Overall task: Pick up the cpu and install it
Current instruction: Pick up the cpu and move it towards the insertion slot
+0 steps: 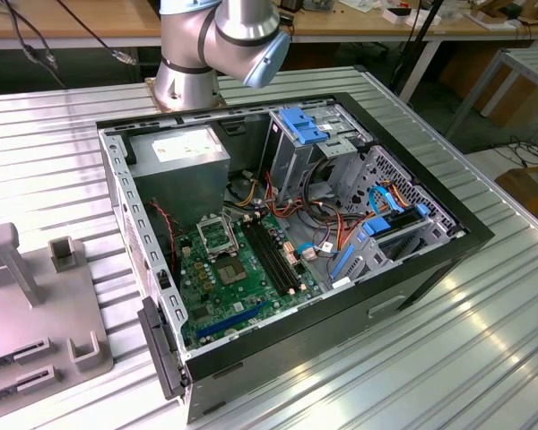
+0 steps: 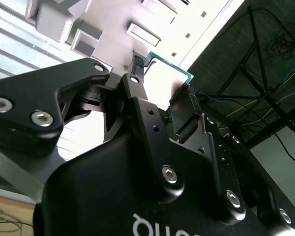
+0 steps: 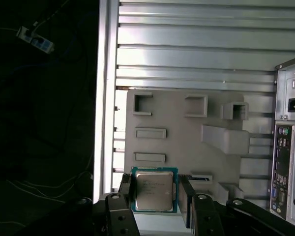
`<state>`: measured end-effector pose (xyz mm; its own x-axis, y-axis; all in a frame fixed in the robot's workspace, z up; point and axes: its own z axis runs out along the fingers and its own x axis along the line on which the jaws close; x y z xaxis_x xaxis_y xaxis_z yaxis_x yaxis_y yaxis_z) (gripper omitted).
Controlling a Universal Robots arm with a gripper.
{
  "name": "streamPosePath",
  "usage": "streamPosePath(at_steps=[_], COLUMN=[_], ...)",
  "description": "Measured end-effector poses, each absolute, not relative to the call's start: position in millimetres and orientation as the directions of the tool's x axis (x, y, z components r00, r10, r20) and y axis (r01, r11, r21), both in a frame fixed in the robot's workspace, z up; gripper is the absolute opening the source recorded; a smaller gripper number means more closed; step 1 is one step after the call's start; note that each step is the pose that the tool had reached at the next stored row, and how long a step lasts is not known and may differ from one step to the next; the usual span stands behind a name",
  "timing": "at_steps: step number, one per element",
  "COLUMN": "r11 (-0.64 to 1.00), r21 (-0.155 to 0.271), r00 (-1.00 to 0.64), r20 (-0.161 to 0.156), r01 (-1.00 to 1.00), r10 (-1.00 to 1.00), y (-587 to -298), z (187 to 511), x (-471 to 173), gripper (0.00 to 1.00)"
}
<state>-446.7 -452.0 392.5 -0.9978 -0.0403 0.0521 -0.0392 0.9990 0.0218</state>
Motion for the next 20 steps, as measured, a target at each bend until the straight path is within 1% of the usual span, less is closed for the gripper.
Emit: streamPosePath(at_steps=[20], r11=[0.999], r21=[0.022], r00=[-0.998], r20=[0.052], r01=[-0.039], r10=[-0.04], y=[-452], z=[393], x=[-434], gripper=[0.47])
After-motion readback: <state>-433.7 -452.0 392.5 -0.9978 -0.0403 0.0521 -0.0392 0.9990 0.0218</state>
